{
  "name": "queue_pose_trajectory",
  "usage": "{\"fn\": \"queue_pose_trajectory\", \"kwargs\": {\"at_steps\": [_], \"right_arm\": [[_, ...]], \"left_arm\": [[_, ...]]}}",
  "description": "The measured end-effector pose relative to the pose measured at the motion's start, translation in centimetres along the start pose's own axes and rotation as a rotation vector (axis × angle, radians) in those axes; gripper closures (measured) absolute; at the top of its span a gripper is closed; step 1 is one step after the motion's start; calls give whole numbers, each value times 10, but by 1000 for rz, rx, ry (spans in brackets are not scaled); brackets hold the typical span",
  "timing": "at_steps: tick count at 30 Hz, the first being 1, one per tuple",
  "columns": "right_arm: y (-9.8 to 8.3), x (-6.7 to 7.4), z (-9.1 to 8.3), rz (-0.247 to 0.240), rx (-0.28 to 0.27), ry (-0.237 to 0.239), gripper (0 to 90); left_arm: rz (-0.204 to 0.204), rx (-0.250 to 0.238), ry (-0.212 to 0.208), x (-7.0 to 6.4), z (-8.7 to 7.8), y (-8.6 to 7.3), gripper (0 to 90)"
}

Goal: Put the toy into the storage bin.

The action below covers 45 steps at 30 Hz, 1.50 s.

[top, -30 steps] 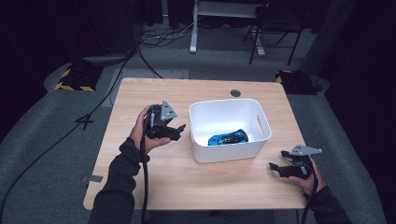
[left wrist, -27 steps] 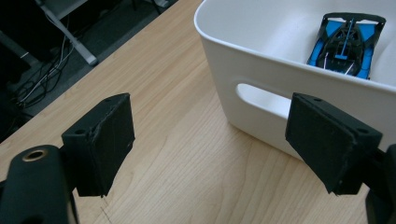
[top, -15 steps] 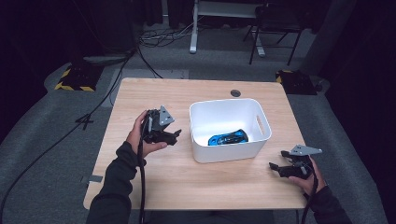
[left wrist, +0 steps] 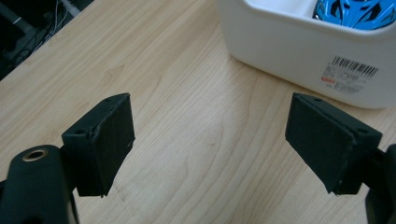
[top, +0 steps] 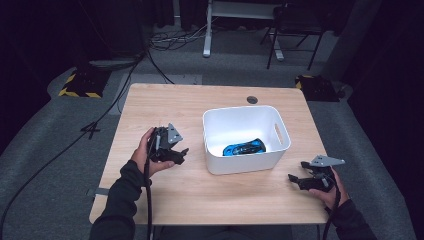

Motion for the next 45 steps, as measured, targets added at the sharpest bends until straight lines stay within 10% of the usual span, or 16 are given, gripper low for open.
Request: {"fn": "queue_pose_trajectory", "kwargs": {"at_steps": [45], "right_arm": [[0,0,0,0,0,0,181]], "left_arm": [[-28,82,37,-17,-13,-78,163]]}}
Point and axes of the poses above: each handheld gripper's, and its own axes: z roughly forward along the jaws, y roughly out of its top, x roughly to its left, the point moved 4 cm from there along z, roughly forward along the jaws, and after that the axes turned 2 degrees about z, right-handed, at the moved point
